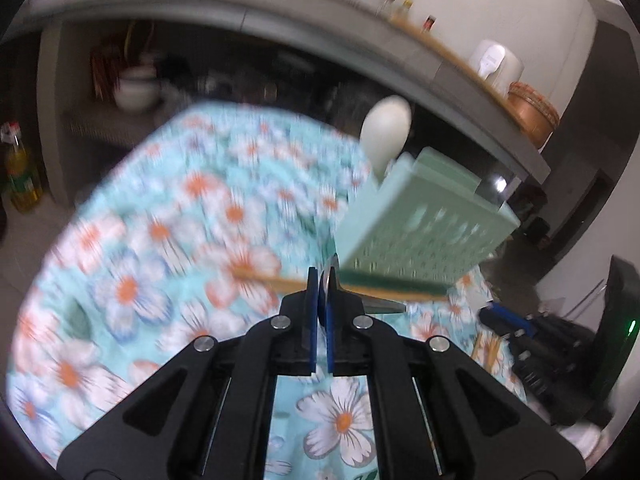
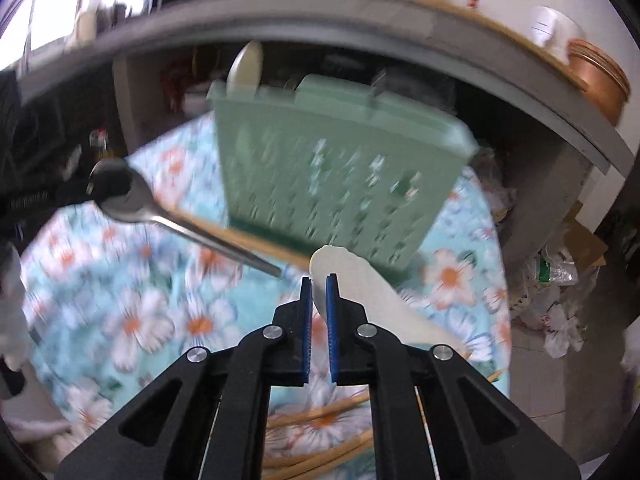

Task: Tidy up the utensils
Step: 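Lift the spoon over the green holder with the left gripper while the right gripper lifts the paddle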

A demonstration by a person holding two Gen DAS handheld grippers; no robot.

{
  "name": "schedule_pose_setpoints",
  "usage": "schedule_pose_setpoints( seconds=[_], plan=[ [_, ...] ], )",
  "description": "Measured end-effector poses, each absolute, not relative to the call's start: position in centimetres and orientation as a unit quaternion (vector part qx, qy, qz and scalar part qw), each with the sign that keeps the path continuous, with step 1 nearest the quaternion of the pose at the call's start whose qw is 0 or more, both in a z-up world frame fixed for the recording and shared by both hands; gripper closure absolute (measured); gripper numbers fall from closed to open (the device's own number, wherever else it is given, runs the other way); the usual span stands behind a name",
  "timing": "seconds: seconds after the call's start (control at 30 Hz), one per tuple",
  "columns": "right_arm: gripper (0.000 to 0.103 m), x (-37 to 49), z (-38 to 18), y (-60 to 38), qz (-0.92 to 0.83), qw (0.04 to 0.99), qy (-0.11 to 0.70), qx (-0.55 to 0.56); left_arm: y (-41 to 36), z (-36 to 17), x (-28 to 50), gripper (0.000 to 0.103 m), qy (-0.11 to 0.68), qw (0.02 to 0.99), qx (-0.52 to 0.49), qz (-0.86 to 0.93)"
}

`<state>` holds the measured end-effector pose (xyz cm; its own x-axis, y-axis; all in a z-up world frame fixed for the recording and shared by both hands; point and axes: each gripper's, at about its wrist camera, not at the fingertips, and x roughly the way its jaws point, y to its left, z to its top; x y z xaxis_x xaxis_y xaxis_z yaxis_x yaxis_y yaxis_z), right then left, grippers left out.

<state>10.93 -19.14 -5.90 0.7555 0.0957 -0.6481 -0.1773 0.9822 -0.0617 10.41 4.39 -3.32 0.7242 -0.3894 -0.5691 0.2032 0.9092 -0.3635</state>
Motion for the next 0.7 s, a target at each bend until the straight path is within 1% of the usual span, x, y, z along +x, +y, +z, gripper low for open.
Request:
schedule_pose_setpoints(
  seconds=[0.23,0.4,0.53,0.7],
  plan=[
    [0.100,10.2,-1.6,-24.3,0.090,0.950,0.298,0.041,5.5,3.1,8.6,0.101,0.259,0.942,-0.126,-0.170],
    [0.101,9.6,-0.4,-25.9,0.099,0.953,0.276,0.071,5.1,7.2,7.5,0.101,0.209,0.955,-0.111,-0.177],
    [0.101,9.4,-0.7,-26.6,0.108,0.953,0.269,0.085,3.7,10.1,7.5,0.101,0.171,0.970,-0.062,-0.161],
    [0.101,9.1,-1.0,-27.8,0.115,0.953,0.261,0.106,0.5,11.2,8.8,0.101,0.167,0.976,0.018,-0.135]
  ],
)
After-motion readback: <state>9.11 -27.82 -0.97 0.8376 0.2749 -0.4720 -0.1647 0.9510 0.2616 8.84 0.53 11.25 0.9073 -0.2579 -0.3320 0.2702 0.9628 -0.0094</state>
